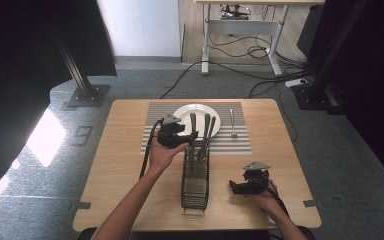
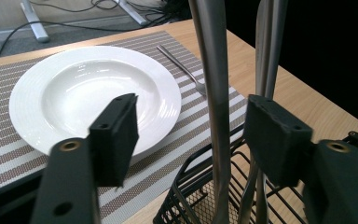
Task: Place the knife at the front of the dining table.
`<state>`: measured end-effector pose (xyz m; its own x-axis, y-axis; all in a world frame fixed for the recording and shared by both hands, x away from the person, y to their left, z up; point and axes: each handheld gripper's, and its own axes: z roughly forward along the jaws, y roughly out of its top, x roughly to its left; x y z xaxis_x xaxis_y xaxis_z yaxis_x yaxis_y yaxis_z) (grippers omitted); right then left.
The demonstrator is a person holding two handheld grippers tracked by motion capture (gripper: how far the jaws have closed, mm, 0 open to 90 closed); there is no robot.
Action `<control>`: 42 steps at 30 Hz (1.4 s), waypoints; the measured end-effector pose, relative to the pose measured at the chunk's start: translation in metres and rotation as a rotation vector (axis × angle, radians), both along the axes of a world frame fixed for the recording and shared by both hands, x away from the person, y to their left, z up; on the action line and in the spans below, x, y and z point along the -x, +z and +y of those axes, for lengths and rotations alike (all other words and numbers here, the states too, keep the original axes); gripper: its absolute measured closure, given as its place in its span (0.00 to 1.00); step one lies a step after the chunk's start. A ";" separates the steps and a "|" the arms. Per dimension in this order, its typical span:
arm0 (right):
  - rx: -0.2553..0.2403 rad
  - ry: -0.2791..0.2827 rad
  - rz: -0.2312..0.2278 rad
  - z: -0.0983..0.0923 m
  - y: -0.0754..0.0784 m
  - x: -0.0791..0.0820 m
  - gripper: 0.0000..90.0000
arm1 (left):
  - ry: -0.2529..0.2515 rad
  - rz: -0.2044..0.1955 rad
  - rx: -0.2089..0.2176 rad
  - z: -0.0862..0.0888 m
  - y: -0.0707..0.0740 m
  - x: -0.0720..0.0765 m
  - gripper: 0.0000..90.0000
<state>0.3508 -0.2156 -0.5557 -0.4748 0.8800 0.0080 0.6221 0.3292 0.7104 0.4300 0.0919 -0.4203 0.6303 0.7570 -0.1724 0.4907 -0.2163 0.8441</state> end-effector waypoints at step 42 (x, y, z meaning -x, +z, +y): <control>0.000 0.017 -0.003 0.000 0.000 0.001 0.00 | -0.094 -0.134 0.107 -0.005 0.026 0.013 0.93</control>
